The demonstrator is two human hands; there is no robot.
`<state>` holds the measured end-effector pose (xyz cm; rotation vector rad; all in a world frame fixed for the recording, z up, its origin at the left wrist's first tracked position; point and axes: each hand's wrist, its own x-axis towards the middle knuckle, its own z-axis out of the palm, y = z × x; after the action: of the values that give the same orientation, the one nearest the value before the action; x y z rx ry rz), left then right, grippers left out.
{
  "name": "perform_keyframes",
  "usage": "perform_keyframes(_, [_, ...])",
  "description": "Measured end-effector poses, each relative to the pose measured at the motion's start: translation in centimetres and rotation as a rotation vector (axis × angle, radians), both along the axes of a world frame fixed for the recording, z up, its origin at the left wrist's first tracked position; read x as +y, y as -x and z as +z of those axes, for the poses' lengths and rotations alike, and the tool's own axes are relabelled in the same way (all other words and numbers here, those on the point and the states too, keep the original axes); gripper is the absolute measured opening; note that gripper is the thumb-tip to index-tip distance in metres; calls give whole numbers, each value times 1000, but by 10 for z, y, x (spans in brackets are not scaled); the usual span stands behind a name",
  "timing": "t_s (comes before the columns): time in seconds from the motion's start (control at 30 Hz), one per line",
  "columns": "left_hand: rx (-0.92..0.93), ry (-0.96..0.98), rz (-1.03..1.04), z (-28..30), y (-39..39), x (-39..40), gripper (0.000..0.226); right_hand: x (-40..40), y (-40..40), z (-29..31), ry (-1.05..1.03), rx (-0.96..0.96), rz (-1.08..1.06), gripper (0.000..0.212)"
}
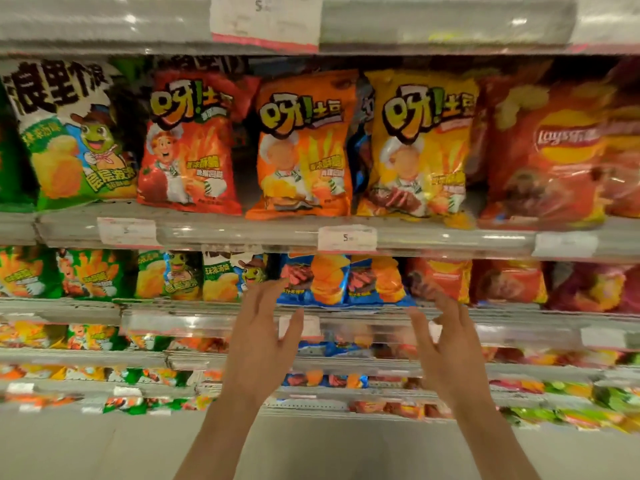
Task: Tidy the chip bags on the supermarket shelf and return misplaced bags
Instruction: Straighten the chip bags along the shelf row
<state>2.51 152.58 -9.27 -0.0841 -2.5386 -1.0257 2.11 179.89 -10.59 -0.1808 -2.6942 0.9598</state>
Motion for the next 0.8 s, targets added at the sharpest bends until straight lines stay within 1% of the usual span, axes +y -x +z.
perform_keyframes(0.1, [74, 45, -46, 19, 12, 15, 49, 20, 4, 15, 3, 55, -29, 65])
perform_keyframes(0.17, [149, 77, -62, 31, 22, 19, 47, 27, 8, 27, -23, 144, -17, 62])
perform_keyframes(0.23, [237, 121, -63, 44, 32, 21, 42, 28, 14, 43, -54, 242, 15, 55])
perform_keyframes(0.33, [386, 256, -71, 60, 50, 20, 35, 17, 30, 66, -122, 363, 69, 39])
perform_keyframes(0.4, [429, 345, -94, 63, 64, 18, 32, 2, 42, 77, -189, 434, 137, 29])
perform_keyframes(0.5, [421, 423, -139, 62, 81, 12, 32, -26, 59, 84, -264, 509, 318, 20])
perform_keyframes(0.6, [416, 456, -187, 60, 93, 6, 35, -41, 75, 83, -325, 497, 413, 25])
perform_keyframes(0.8, [443, 439, -239, 61, 102, -3, 40, -37, 81, 85, -225, 431, 350, 30])
